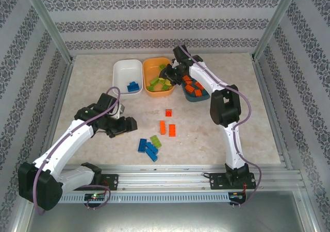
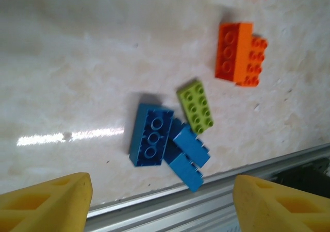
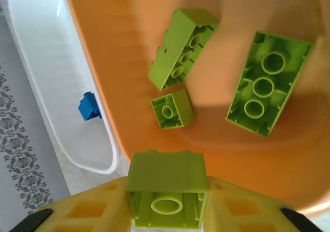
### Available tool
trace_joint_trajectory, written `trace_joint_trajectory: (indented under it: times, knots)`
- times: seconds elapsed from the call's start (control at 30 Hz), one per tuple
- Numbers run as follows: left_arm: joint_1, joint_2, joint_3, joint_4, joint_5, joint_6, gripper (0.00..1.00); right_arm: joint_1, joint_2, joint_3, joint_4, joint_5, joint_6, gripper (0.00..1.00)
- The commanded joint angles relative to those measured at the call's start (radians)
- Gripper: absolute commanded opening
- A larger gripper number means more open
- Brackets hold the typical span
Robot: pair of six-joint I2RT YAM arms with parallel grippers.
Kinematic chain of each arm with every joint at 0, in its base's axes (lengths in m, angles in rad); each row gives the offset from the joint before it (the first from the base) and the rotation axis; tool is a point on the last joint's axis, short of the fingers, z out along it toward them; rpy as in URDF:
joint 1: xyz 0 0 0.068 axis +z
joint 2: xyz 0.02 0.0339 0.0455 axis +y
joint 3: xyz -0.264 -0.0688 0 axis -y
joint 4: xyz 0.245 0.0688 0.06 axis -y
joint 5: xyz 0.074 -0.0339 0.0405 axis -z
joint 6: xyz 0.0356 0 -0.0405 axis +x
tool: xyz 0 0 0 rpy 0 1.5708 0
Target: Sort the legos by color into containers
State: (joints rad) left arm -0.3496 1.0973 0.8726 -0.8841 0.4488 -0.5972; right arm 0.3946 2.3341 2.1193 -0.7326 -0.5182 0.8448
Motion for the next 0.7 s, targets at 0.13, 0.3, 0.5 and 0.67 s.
trace_joint_trajectory:
  times: [0.13,0.3,0.5,0.67]
  knots:
    - [-0.024,-0.059,-0.043,-0.078,0.027,0.067,0.78,-0.002,0.041,0.099,-0.074,-0.011,0.013,0.52]
    - [-0.059,-0.054,-0.057,-0.082,0.050,0.139,0.79,-0.002,-0.002,0.091,-0.079,0.000,0.010,0.56]
    - [-0.226,0.047,0.002,-0.045,0.036,0.214,0.80,-0.003,-0.163,-0.039,-0.081,0.025,-0.034,0.58]
    - [-0.391,0.191,0.051,-0.047,-0.025,0.266,0.79,-0.026,-0.414,-0.386,0.017,0.037,-0.040,0.58]
